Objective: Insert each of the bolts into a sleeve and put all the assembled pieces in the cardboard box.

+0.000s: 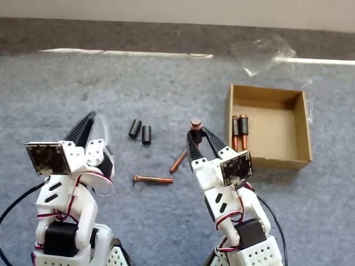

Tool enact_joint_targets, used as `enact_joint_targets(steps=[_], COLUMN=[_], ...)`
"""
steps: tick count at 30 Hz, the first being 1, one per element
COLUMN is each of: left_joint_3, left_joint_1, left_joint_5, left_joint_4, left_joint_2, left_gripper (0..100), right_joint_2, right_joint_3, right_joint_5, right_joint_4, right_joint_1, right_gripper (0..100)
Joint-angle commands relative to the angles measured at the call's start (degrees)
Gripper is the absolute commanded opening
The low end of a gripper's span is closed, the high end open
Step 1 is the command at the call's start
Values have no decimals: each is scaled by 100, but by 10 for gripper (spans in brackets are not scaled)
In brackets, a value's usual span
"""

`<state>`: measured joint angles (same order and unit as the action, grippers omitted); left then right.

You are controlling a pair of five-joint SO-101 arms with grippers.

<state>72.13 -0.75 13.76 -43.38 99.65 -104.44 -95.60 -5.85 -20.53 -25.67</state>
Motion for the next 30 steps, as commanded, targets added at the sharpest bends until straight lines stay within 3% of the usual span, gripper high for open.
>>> enact_joint_targets(steps=[1,20,30], left_joint_3=[444,1895,2308], left_joint_1=[-215,-207,-215], left_joint_5=[53,44,44], left_joint_4=[-35,809,1371], left_joint_2=[13,13,13], left_gripper=[48,47,47], right_joint_2=[-66,84,3222], right_joint_3=[-620,2651,4576], right_joint_5=[18,-149,-466], right_joint_4=[-136,-2545,-2835], right_joint_1=[215,2018,2510], right_gripper=[3,3,3])
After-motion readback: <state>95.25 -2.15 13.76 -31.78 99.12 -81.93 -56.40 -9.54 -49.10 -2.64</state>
